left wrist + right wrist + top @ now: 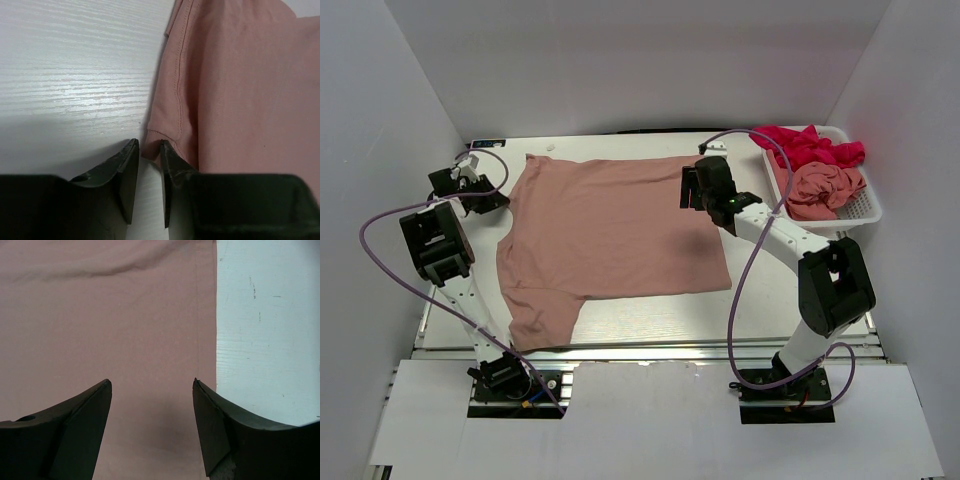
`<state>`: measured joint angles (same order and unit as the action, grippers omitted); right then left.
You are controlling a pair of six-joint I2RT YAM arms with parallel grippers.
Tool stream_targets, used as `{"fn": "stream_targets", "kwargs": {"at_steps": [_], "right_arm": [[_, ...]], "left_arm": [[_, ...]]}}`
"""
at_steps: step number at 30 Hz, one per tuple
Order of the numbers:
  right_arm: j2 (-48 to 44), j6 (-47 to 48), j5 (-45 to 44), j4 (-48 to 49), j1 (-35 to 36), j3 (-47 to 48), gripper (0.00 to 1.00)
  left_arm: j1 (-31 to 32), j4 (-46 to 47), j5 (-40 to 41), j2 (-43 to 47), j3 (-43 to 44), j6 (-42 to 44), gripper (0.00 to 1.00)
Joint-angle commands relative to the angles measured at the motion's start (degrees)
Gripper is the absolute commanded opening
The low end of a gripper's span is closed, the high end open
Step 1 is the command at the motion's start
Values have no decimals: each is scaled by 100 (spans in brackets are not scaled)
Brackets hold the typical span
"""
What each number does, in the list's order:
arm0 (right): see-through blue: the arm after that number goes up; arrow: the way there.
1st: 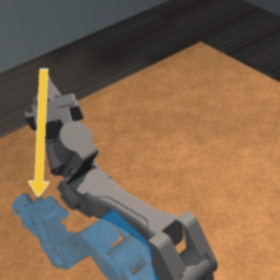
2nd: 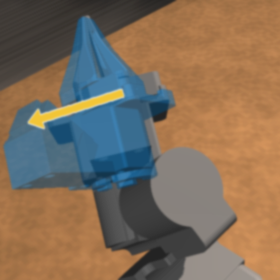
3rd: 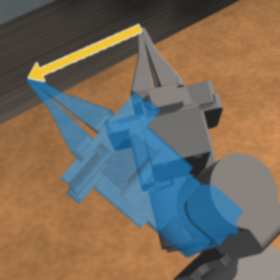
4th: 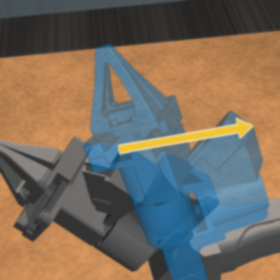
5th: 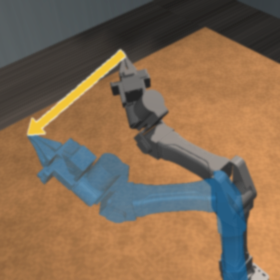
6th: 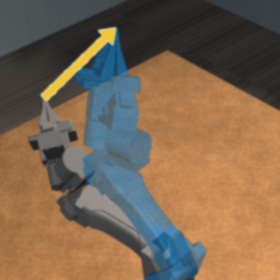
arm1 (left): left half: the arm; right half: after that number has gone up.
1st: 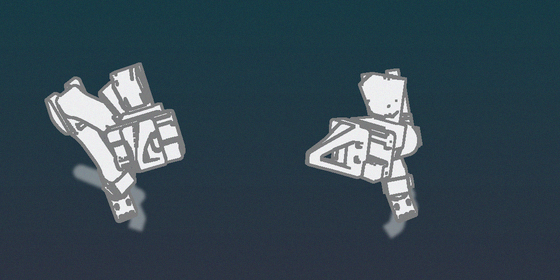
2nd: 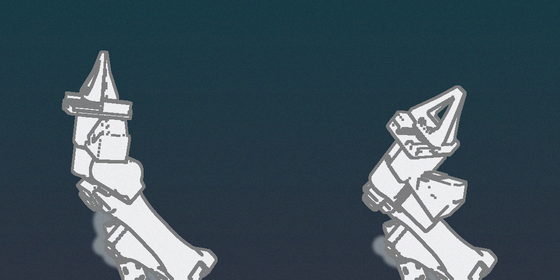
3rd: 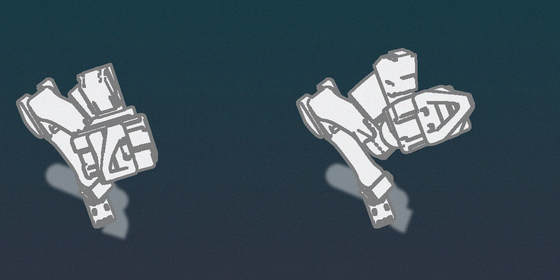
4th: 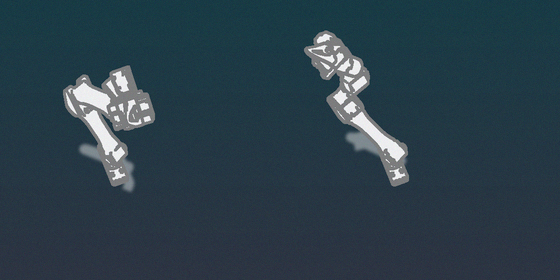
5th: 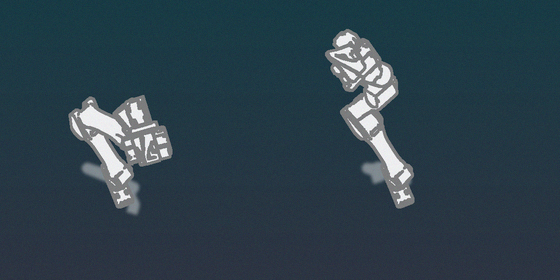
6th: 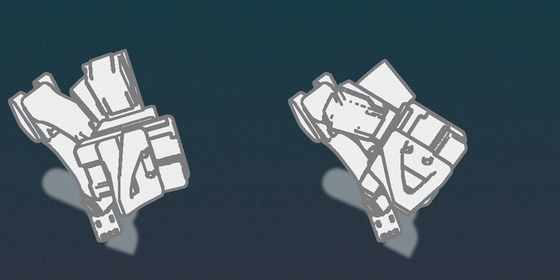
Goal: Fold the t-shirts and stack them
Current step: Flatten out the tshirt
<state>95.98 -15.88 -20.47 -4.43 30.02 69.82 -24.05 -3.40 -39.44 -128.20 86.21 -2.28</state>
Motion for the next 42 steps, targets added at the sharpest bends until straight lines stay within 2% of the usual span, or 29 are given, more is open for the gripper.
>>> {"fn": "stream_targets", "kwargs": {"at_steps": [1, 3, 4, 6, 12, 21, 24, 27, 28, 34, 39, 42], "right_arm": [[-44, 24, -98, 135, 21, 102, 70], [-106, 32, -98, 170, 30, 67, 70], [-141, 32, -106, 214, 30, 23, 70], [-168, 41, -80, 302, 30, -21, 69], [-54, 32, -27, 355, 100, -39, 67], [131, 94, -27, 539, 259, -92, 66], [271, 103, -115, 530, 276, -30, 68], [350, 94, -194, 495, 294, 40, 70], [368, 85, -212, 487, 303, 58, 71], [439, -20, -256, 548, 303, 84, 71], [815, -205, -273, 505, 311, 163, 72], [1192, -258, -589, 451, 276, 251, 72]], "left_arm": [[50, -12, -20, -12, 150, 88, 32], [50, -64, 15, -47, 194, 123, 25], [50, -91, 33, -64, 211, 132, 13], [50, -126, 120, -108, 299, 184, 0], [41, -670, 480, -152, 791, 676, 0], [41, -1470, 894, -530, 1995, 1116, 0], [41, -1488, 912, -530, 1996, 1125, 0], [41, -1322, 921, -391, 1769, 1116, 19], [41, -1278, 938, -320, 1689, 1099, 21], [41, -1040, 1061, 137, 1135, 1002, 20], [41, -1154, 1097, 59, 1248, 1011, 19], [50, -1093, 1053, -3, 1275, 976, 18]]}}
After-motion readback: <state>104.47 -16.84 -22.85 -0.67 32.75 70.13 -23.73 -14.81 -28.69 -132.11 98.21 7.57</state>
